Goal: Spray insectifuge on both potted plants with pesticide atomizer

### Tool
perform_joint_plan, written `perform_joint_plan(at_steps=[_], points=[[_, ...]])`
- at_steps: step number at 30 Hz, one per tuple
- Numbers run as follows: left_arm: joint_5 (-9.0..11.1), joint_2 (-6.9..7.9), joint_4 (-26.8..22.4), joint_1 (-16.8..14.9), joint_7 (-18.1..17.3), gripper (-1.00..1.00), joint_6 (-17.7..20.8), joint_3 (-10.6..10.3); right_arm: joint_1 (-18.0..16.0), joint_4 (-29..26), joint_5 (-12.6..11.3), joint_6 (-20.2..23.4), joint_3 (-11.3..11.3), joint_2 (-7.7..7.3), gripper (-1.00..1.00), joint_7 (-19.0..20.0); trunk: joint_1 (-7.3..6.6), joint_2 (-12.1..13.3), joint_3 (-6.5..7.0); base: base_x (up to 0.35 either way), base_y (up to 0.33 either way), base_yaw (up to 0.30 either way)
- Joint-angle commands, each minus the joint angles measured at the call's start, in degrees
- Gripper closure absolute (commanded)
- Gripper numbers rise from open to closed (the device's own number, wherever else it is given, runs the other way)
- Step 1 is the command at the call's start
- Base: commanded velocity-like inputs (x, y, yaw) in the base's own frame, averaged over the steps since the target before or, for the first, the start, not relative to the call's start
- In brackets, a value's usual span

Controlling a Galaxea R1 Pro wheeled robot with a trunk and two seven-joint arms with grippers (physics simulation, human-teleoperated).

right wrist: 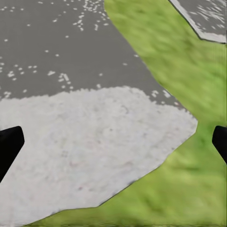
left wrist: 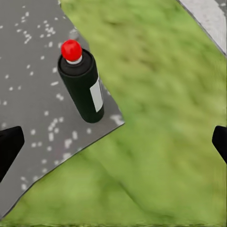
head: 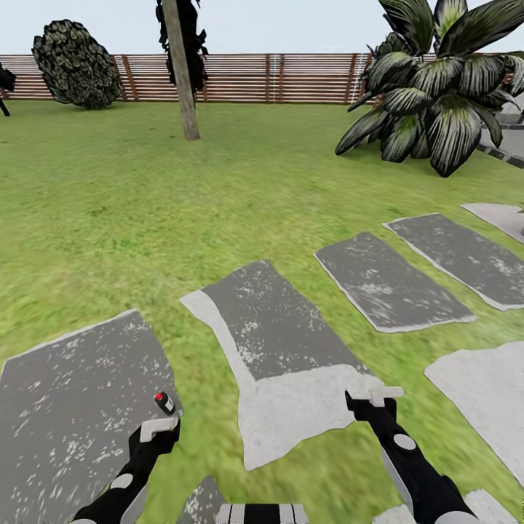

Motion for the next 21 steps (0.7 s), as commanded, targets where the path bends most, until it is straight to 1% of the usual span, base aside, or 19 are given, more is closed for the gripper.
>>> perform_joint_plan(at_steps=[1, 6, 10, 18, 21], points=[[0.1, -0.01, 0.1, 0.0, 0.0, -1.0, -0.2, 0.1, 0.0, 0.0, 0.1, -0.2, 0.0, 0.0, -1.0, 0.0, 0.01, 0.0, -0.36, 0.0, 0.0, 0.0], [0.1, -0.01, 0.1, 0.0, 0.0, -1.0, -0.2, 0.1, 0.0, 0.1, 0.1, -0.1, 0.0, 0.0, -1.0, 0.0, 0.14, -0.1, -1.92, 0.0, 0.0, 0.013], [0.1, -0.01, 0.1, 0.0, 0.0, -1.0, -0.2, 0.1, 0.0, 0.1, 0.1, -0.1, -0.1, 0.0, -1.0, 0.0, 0.24, -0.2, -3.14, 0.0, 0.0, 0.118], [0.0, -0.08, 0.1, 0.0, 0.0, -1.0, -0.2, 0.1, 0.0, 0.0, 0.1, -0.1, -0.2, 0.0, -1.0, 0.0, 0.24, -0.2, -3.76, 0.0, 0.0, 0.158], [0.0, -0.13, 0.0, 0.0, 0.0, -1.0, -0.2, 0.1, 0.0, 0.0, 0.1, -0.1, -0.2, 0.0, -1.0, 0.0, 0.24, -0.2, -3.87, 0.0, 0.0, 0.081]])
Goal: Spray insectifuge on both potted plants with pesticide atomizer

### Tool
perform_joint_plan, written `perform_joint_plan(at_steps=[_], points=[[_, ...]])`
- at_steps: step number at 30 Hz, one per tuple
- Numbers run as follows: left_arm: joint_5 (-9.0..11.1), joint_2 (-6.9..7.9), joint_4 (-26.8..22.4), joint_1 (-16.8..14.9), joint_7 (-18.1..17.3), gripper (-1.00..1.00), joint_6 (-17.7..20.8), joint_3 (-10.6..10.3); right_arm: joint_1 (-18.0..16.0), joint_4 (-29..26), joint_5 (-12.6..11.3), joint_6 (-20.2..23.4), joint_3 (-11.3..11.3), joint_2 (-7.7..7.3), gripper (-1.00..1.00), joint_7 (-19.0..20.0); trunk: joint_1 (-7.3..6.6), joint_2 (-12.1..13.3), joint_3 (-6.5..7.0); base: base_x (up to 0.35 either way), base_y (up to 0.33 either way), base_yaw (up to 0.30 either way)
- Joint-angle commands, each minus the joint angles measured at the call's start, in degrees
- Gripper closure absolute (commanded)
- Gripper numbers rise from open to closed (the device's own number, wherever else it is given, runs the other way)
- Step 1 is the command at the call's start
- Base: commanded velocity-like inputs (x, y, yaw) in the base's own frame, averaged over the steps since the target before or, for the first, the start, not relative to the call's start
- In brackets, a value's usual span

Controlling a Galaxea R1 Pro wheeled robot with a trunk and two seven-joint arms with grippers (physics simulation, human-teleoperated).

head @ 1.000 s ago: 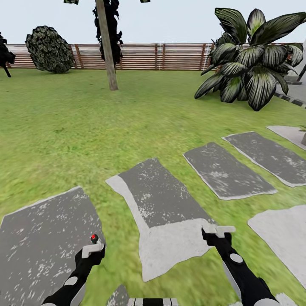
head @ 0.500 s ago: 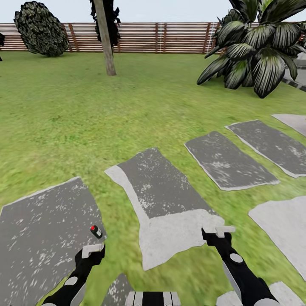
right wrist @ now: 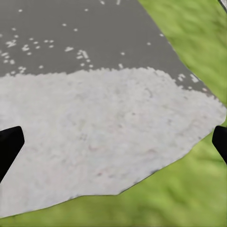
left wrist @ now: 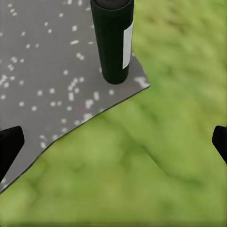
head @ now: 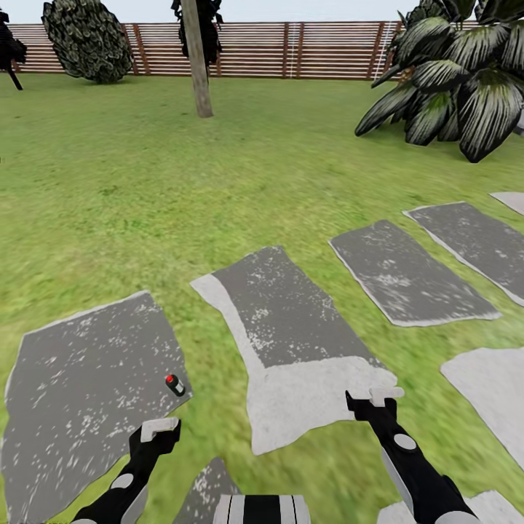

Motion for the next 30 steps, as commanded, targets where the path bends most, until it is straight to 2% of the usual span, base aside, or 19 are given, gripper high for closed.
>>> perform_joint_plan(at_steps=[1, 10, 30], points=[[0.0, -0.03, 0.0, 0.0, 0.0, -1.0, -0.2, 0.1, 0.0, 0.0, 0.0, -0.2, 0.0, -0.01, -1.0, 0.0, -0.01, 0.0, -0.05, 0.0, 0.0, 0.034], [-0.1, -0.09, 0.1, 0.0, 0.0, -1.0, -0.2, 0.1, 0.0, 0.0, 0.1, -0.2, 0.0, -0.33, -1.0, 0.1, -0.01, 0.0, -0.08, 0.175, 0.046, 0.007], [-0.1, -0.06, 0.1, 0.0, 0.0, -1.0, -0.2, 0.0, 0.0, -0.1, 0.1, -0.2, 0.2, -0.27, -1.0, 0.1, -0.01, 0.0, -0.08, 0.071, 0.004, 0.0]])
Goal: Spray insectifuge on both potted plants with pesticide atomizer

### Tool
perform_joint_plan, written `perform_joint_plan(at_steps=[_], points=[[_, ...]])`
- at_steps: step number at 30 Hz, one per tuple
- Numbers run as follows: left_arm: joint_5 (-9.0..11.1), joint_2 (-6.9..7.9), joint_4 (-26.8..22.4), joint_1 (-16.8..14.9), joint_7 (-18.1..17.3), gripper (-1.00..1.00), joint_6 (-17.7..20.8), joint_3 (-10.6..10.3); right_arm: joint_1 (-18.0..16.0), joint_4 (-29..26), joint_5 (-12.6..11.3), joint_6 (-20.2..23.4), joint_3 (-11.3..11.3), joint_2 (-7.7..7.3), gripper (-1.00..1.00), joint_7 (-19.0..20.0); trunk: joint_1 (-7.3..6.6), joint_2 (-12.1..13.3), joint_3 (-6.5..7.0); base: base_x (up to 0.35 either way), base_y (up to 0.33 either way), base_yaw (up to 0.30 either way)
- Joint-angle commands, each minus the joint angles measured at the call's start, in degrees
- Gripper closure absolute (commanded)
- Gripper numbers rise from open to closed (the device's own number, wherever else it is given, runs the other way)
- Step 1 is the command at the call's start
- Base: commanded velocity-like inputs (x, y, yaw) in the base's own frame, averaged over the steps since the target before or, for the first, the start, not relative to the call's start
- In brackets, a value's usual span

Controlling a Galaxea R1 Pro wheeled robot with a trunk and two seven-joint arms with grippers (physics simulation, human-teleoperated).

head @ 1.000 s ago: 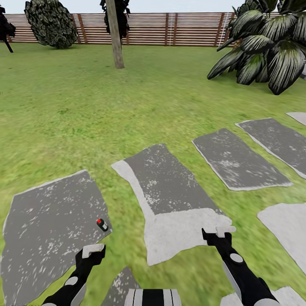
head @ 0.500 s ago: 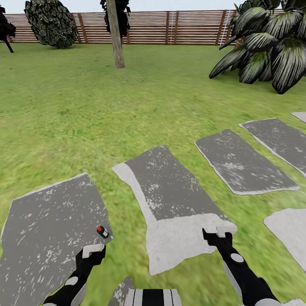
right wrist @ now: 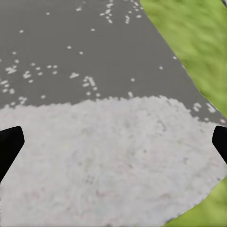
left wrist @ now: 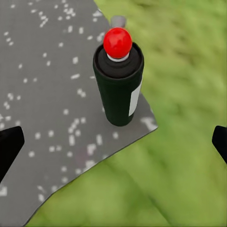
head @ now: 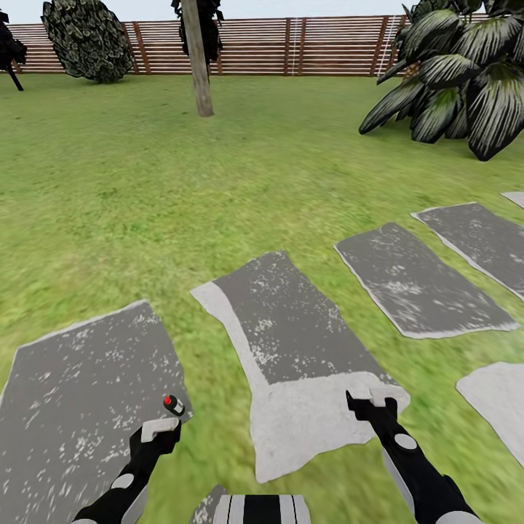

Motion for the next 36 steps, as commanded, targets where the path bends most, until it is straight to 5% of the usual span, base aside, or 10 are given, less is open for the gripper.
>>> perform_joint_plan(at_steps=[1, 25, 36], points=[[0.0, -0.01, 0.1, 0.0, 0.0, -1.0, -0.2, 0.1, 0.0, 0.0, 0.0, -0.2, 0.0, 0.01, -1.0, 0.0, -0.01, 0.0, -0.03, 0.016, 0.0, 0.0], [0.0, 0.1, -0.2, 0.1, 0.0, -1.0, -0.3, 0.1, 0.0, -0.1, 0.0, -0.3, 0.0, 0.19, -1.0, 0.0, -0.01, 0.0, -0.04, 0.066, 0.0, 0.0], [0.0, 0.17, 0.0, 1.1, 0.0, -1.0, -4.6, 0.2, 0.0, 0.0, 0.0, -0.3, 0.0, 0.19, -1.0, -0.1, 0.27, -0.2, -3.22, 0.0, 0.0, 0.0]])
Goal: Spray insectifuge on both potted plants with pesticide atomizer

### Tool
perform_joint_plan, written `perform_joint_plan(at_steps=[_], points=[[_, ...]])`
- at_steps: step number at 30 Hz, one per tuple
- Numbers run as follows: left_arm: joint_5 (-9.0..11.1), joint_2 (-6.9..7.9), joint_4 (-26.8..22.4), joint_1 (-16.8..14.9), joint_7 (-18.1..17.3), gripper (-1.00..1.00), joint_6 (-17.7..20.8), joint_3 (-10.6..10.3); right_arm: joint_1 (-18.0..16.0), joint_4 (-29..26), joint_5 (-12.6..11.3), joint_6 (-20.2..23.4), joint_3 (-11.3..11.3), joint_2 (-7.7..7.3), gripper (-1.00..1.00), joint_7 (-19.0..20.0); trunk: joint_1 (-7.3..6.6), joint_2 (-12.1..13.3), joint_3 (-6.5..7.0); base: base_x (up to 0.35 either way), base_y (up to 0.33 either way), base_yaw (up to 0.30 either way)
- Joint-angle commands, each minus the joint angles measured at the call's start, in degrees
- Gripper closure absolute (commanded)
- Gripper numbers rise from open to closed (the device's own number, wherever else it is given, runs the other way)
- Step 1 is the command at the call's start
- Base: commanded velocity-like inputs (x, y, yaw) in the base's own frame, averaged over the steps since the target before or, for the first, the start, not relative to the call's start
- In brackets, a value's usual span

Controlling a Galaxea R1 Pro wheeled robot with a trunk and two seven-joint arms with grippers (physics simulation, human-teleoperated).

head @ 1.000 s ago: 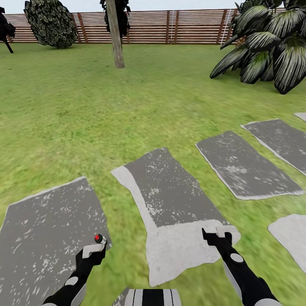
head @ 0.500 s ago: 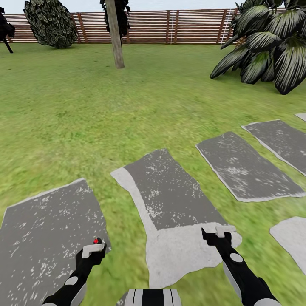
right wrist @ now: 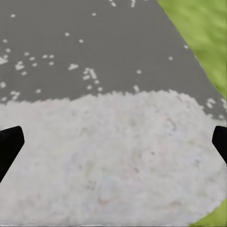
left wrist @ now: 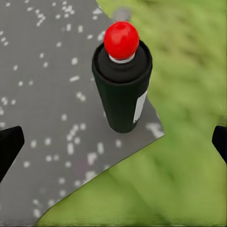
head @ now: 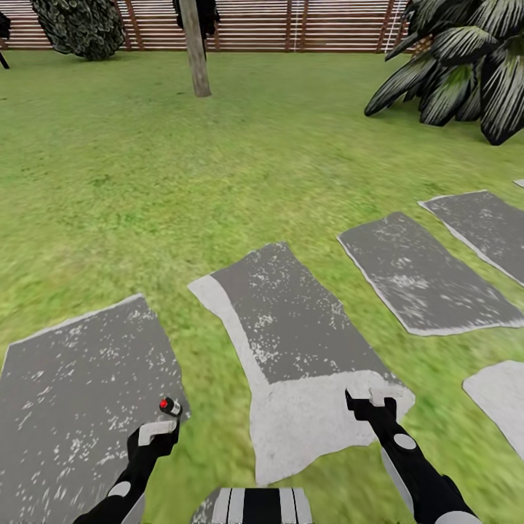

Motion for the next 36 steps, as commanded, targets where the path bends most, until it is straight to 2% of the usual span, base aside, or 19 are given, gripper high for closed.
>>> perform_joint_plan(at_steps=[1, 7, 10, 36], points=[[0.0, -0.01, 0.1, 0.0, 0.0, -1.0, -0.2, 0.1, 0.0, 0.0, 0.1, -0.2, 0.0, 0.0, -1.0, 0.0, 0.01, 0.0, -0.35, 0.0, 0.0, 0.0], [0.1, -0.01, 0.1, 0.0, 0.0, -1.0, -0.2, 0.1, 0.0, 0.0, 0.1, -0.2, 0.0, 0.0, -1.0, 0.0, 0.17, -0.1, -2.23, 0.0, 0.0, 0.0], [0.1, -0.01, 0.1, 0.0, 0.0, -1.0, -0.2, 0.1, 0.0, 0.0, 0.1, -0.2, 0.0, 0.0, -1.0, 0.0, 0.17, -0.1, -2.49, 0.0, 0.0, 0.0], [0.1, -0.18, 0.1, 0.0, 0.0, -1.0, -0.2, 0.0, 0.0, 0.0, 0.1, -0.2, 0.0, 0.0, -1.0, 0.0, 0.17, -0.1, -2.91, 0.045, 0.0, 0.0]])
